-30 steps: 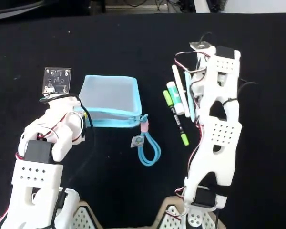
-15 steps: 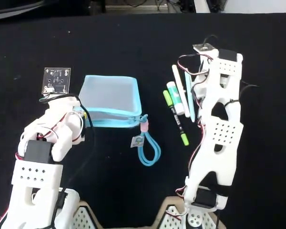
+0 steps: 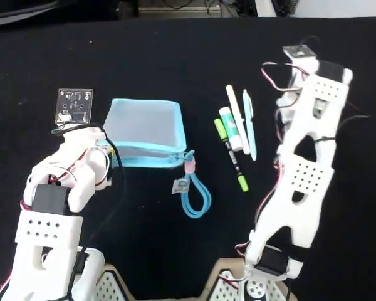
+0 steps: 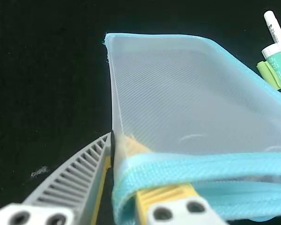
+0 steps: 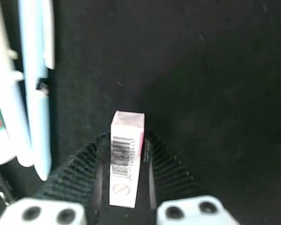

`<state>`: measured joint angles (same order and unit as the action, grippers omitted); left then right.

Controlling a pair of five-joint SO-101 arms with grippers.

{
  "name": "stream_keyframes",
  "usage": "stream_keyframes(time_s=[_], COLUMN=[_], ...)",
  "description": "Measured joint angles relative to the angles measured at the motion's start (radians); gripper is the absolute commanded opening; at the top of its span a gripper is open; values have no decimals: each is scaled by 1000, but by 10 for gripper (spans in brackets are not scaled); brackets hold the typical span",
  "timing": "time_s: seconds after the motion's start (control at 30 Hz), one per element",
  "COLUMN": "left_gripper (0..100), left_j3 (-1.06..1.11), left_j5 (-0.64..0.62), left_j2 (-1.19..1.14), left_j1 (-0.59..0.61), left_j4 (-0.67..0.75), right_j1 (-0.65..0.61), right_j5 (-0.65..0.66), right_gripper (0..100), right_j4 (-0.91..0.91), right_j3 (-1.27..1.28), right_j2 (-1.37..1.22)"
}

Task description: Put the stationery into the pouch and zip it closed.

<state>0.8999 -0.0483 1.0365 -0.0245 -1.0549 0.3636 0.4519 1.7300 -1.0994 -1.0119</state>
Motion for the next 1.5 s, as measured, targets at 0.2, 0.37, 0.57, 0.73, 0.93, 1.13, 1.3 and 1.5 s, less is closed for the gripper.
stream_keyframes(time_s=[0.2, 0.37, 0.57, 0.73, 0.93, 1.13, 1.3, 1.5], left_gripper=[30, 30, 30, 30, 30, 30, 30, 30], left_j3=[9, 43, 44, 44, 44, 44, 44, 44], left_j5=[0, 2, 2, 2, 2, 2, 2, 2], left_j2=[2, 5, 2, 2, 2, 2, 2, 2], left_j1=[0, 0, 0, 0, 0, 0, 0, 0], left_j4=[14, 55, 58, 58, 58, 58, 58, 58], right_j1=[74, 150, 241, 298, 307, 307, 307, 272], right_j5=[68, 127, 199, 238, 262, 262, 262, 276], right_gripper=[11, 11, 11, 11, 15, 71, 176, 176], right_j4=[0, 0, -20, -104, -252, -537, -634, -621], right_j3=[155, 235, 354, 512, 822, 1240, 1401, 1401], right_j2=[38, 87, 101, 180, 370, 634, 744, 756])
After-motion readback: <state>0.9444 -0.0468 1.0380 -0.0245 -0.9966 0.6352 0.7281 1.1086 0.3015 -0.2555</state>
